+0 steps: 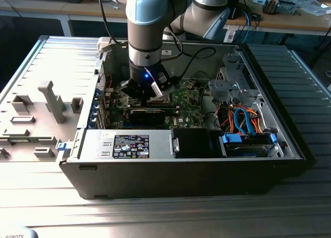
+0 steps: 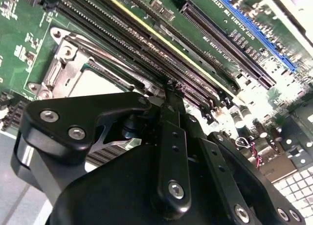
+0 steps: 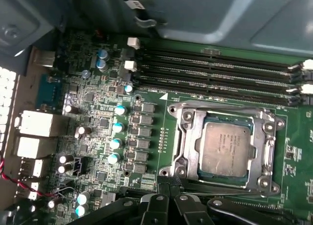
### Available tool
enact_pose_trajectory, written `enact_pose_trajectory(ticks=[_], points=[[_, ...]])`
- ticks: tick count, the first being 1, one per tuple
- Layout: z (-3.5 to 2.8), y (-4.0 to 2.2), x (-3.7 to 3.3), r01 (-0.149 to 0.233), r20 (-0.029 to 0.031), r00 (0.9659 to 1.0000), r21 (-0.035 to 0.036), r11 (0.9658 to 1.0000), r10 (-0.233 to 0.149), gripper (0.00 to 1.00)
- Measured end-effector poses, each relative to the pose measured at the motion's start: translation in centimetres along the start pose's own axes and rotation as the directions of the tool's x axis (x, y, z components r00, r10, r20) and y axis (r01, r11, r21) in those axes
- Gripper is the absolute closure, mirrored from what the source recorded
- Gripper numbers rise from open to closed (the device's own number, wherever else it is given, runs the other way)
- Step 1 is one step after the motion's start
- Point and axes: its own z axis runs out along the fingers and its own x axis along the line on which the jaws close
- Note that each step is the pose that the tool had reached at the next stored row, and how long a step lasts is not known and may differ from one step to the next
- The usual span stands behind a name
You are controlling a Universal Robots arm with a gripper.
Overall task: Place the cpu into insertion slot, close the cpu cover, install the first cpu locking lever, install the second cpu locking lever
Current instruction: 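Install the second cpu locking lever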
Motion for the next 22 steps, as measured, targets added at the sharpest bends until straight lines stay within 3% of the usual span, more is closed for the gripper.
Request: enact_pose_trajectory(ticks=[4, 8, 11, 22], points=[[0.03, 0.05, 0.00, 0.038, -0.0027, 0.9993, -0.0030, 0.9993, -0.038, 0.89], [-0.14, 0.08, 0.08, 0.043, -0.0009, 0.9991, -0.0027, 0.9991, -0.043, 0.89], [-0.60, 0.12, 0.10, 0.043, 0.0008, 0.9991, -0.0024, 0.9991, -0.043, 0.89], [-4.74, 0.51, 0.10, 0.043, 0.0006, 0.9991, -0.0019, 0.9991, -0.043, 0.89]])
